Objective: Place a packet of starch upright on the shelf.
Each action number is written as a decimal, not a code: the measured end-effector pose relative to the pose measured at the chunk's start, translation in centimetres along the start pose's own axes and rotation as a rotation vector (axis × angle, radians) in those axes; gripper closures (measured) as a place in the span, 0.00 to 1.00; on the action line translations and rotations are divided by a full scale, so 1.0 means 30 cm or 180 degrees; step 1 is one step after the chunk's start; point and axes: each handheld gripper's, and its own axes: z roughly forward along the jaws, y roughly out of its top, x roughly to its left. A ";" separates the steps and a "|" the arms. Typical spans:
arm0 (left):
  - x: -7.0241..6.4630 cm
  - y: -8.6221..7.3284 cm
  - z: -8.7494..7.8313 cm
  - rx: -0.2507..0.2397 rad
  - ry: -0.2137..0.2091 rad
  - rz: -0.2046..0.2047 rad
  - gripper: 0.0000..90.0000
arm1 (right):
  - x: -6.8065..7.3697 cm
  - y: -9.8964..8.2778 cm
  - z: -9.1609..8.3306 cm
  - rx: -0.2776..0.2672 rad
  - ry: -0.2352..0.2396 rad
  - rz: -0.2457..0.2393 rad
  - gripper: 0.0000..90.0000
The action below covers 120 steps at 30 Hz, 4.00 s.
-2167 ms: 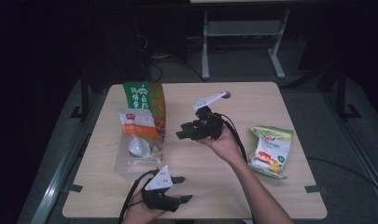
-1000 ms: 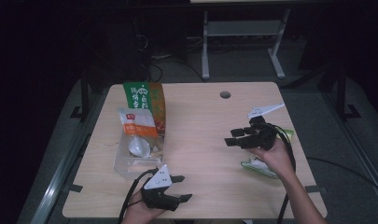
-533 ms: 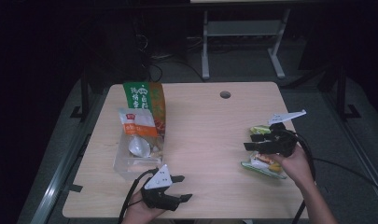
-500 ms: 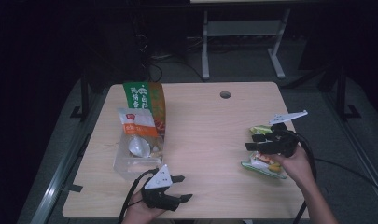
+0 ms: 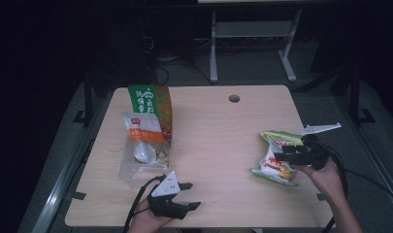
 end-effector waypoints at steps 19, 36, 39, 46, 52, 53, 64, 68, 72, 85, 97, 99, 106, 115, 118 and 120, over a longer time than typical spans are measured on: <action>0.006 -0.001 0.002 -0.0010 0.0023 -0.0014 0.40 | -0.171 -0.113 -0.040 0.0124 -0.0538 0.0483 0.36; 0.003 0.004 0.002 -0.0005 0.0010 0.0032 0.40 | -0.205 -0.120 0.057 0.0041 -0.0153 0.0794 0.83; 0.004 0.005 0.000 -0.0018 0.0015 0.0020 0.40 | -0.192 -0.119 0.053 0.0057 -0.0173 0.0739 0.95; 0.014 0.006 -0.005 -0.0030 0.0036 -0.0008 0.40 | -0.164 -0.111 0.027 -0.0055 -0.0167 0.0691 0.98; 0.013 0.008 -0.007 -0.0045 0.0042 -0.0019 0.40 | -0.120 -0.080 -0.006 -0.0235 -0.0100 0.0574 0.98; 0.013 0.008 -0.007 -0.0053 0.0040 -0.0030 0.40 | -0.107 -0.070 -0.013 -0.0250 -0.0087 0.0525 0.98; 0.014 0.009 -0.015 -0.0079 0.0063 -0.0035 0.39 | 0.017 0.011 -0.042 -0.0316 0.0040 0.0175 0.99; 0.014 0.009 -0.013 -0.0077 0.0062 -0.0047 0.38 | 0.077 0.042 -0.046 -0.0378 0.0140 0.0029 0.99; 0.014 0.010 -0.012 -0.0077 0.0066 -0.0046 0.38 | 0.148 0.084 -0.037 -0.0405 0.0234 -0.0161 0.99; 0.031 0.019 -0.025 -0.0124 0.0099 -0.0071 0.36 | 0.324 0.162 0.094 -0.0349 0.0591 -0.0524 0.99; 0.035 0.059 0.016 -0.0166 0.0117 -0.0177 0.36 | 0.403 0.152 0.181 -0.0469 0.0939 -0.0581 0.99; 0.040 0.069 0.028 -0.0154 0.0153 -0.0161 0.36 | 0.408 0.142 0.192 -0.0471 0.0959 -0.0604 0.99; 0.066 0.107 0.077 -0.0166 0.0242 -0.0288 0.36 | 0.409 0.102 0.199 -0.0404 0.0874 -0.0819 0.98; 0.109 0.154 0.117 -0.0309 0.0062 -0.0570 0.63 | 0.386 0.066 0.180 -0.0332 0.0884 -0.0949 0.98; 0.104 0.167 0.123 -0.0304 0.0078 -0.0571 0.76 | 0.390 0.063 0.179 -0.0304 0.0839 -0.1002 0.98; 0.102 0.174 0.126 -0.0268 0.0105 -0.0527 0.85 | 0.394 0.061 0.180 -0.0267 0.0788 -0.1024 0.98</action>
